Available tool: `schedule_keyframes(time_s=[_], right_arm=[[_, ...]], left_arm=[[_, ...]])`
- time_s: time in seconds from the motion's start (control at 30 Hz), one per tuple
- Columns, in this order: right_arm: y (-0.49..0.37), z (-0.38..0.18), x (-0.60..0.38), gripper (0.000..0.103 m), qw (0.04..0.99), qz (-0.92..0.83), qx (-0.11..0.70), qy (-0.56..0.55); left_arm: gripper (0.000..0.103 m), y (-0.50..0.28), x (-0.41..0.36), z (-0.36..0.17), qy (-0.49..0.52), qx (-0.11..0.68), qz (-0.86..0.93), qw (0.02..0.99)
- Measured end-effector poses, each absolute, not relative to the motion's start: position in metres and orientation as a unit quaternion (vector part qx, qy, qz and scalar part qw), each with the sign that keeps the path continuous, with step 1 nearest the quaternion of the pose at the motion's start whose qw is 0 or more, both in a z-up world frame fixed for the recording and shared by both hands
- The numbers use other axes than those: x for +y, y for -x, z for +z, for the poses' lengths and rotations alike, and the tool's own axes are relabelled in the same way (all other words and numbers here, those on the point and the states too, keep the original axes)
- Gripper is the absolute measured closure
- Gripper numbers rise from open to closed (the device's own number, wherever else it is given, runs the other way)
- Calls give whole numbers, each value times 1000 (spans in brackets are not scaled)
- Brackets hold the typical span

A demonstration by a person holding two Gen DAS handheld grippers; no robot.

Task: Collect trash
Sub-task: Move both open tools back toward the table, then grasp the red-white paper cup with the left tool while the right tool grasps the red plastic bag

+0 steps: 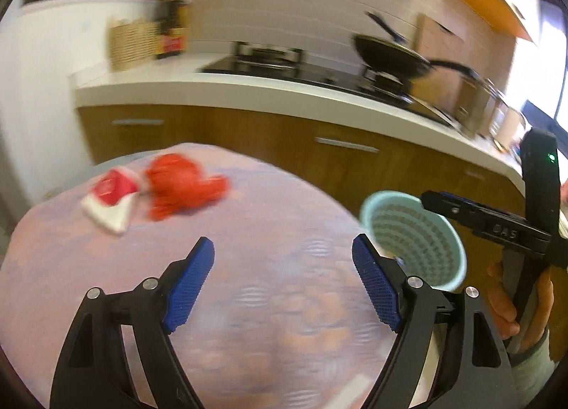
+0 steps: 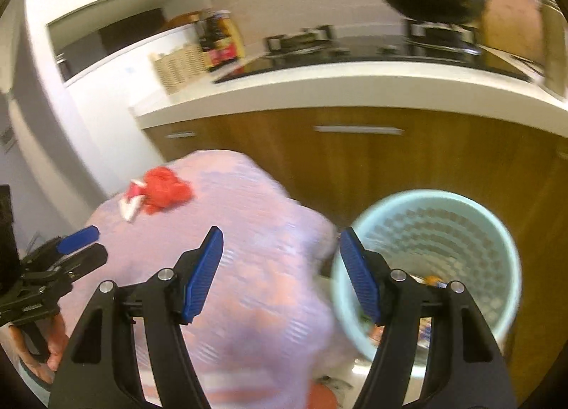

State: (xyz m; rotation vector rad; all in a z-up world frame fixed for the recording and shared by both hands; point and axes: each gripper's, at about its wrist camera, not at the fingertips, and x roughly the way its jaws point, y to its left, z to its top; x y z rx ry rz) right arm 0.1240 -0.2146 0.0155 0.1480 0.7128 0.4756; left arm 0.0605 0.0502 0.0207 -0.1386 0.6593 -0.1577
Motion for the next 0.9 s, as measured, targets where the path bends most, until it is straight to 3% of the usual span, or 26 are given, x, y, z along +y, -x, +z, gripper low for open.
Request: schedule_keyframes(time_s=[0.3,0.37,0.9], right_arm=[[-168,8,-98,38,900,287,328,-24],[-177,4,-72,33,897,298,325,-12],[-241,-39,38,31,863,334,376,35]], left_arm=[[25,-74,178,7,159,308,27,938],[25,-88,196,2,158,318,43,934],[25,-186,262,-47,176,379,26,908]])
